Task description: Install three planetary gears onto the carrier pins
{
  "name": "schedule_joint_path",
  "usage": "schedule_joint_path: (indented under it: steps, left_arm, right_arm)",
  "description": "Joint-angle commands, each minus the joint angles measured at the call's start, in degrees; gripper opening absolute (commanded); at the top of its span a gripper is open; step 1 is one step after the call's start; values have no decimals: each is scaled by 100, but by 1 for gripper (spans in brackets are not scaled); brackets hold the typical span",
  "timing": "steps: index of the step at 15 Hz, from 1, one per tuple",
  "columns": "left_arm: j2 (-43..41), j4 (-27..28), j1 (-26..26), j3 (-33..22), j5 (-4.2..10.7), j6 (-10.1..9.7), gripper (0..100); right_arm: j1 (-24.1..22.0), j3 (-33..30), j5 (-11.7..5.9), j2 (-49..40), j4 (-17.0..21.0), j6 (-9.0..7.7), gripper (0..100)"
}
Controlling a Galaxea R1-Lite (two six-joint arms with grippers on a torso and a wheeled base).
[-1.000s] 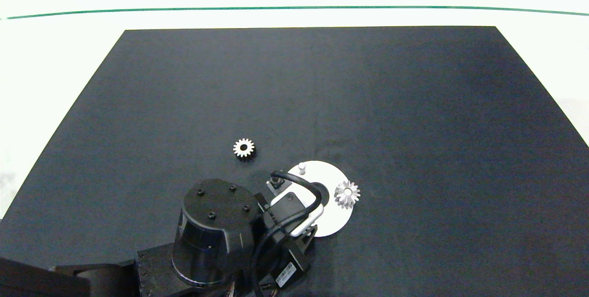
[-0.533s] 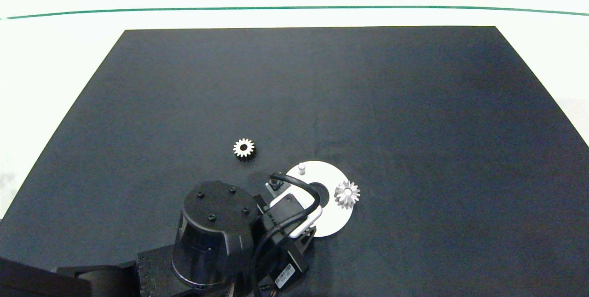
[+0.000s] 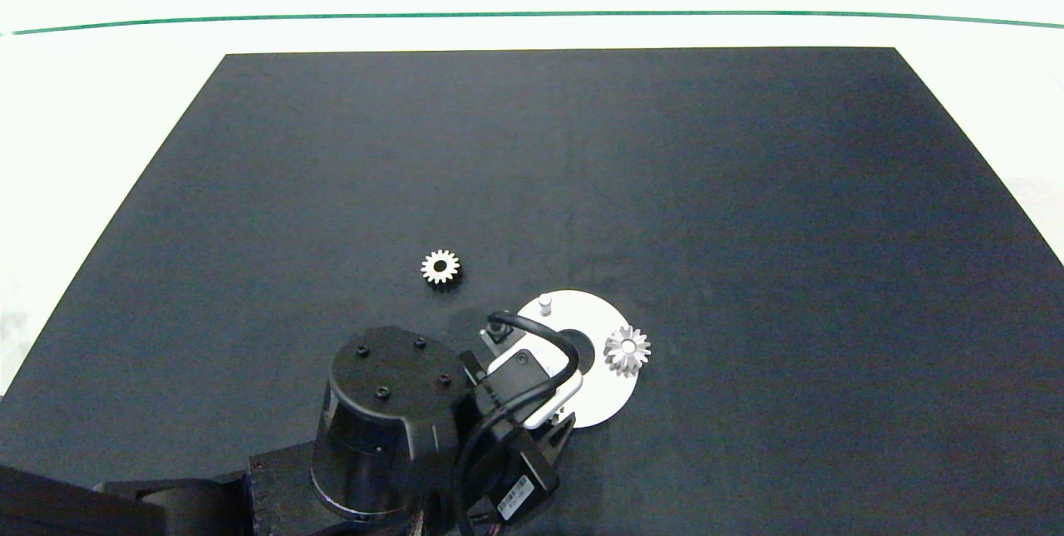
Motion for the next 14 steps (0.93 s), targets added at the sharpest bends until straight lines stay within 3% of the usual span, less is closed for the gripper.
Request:
schedule_joint_path:
  steps: [1,4,7,9,12,14]
  left_arm:
    - [-4,-9,-2,0,12,17,100]
    - [-558,307,24,-106,3,87,100]
    - [-1208,1705,534,-835,-85,158,100]
    - [-1401,2188,1229,-1319,-718,158,100]
    - [-1164,2197,1817,-1407,-1122,316,100]
    - [-821,2162,2020,-1609,-1192,333,100]
  right_arm:
    - [2,9,-13,9,17,-5,100]
    - [2,9,-13,9,17,4,100]
    - [2,18,-13,9,25,4,100]
    - [2,9,-13,9,25,4,100]
    - [2,0,-13,9,25,4,100]
    - [2,0,-22,9,17,4,100]
